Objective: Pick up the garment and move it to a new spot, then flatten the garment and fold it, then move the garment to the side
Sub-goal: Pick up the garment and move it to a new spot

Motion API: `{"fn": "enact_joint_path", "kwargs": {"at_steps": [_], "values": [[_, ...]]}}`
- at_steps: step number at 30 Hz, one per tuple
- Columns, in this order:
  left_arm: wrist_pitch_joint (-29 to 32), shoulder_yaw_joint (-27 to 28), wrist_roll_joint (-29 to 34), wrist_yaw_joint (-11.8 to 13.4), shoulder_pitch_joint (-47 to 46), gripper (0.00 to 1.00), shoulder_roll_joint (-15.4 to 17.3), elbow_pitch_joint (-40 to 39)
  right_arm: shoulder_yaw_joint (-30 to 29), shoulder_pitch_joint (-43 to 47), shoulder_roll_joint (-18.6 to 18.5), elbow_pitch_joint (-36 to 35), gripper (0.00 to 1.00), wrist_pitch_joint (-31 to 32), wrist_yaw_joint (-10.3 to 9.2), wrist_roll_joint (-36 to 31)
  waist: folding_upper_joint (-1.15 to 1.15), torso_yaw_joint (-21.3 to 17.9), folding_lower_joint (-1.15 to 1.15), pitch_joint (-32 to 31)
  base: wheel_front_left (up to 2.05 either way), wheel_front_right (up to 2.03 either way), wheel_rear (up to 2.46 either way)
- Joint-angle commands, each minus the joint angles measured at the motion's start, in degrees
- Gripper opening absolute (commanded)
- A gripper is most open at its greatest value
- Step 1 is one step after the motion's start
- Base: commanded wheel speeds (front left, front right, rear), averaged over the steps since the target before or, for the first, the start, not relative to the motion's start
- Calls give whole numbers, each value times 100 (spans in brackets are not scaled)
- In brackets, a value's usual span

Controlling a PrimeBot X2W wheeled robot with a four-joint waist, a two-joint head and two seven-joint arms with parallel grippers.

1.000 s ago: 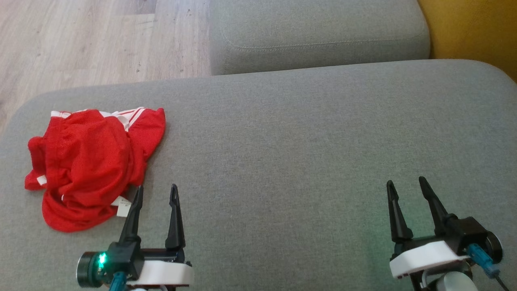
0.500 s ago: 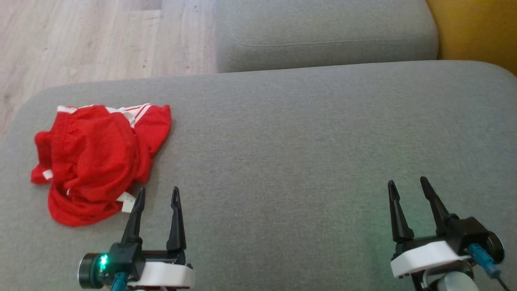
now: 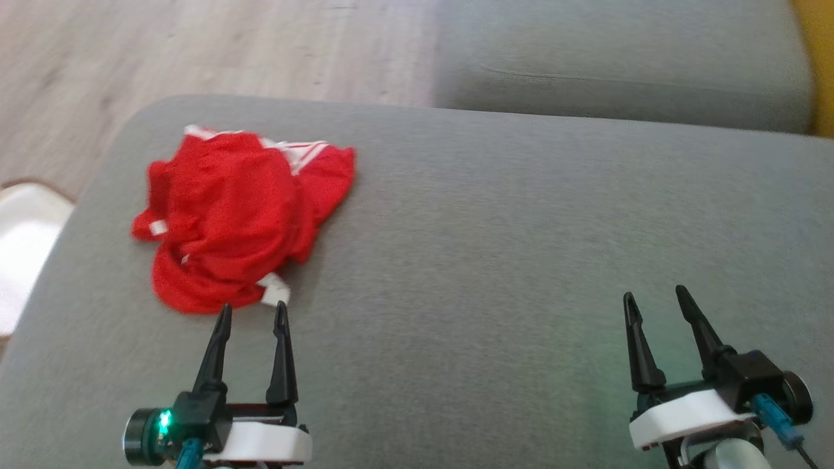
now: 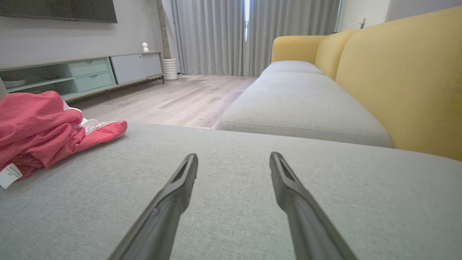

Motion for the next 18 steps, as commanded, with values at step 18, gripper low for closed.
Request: {"fn": "enact_joint_path", "kwargs": {"at_steps": [18], "values": [[-54, 368, 43, 98, -126, 100, 31, -294, 141, -132, -60, -164, 100, -62, -4, -185, 0, 1521, 0, 79, 0, 0, 0]]}}
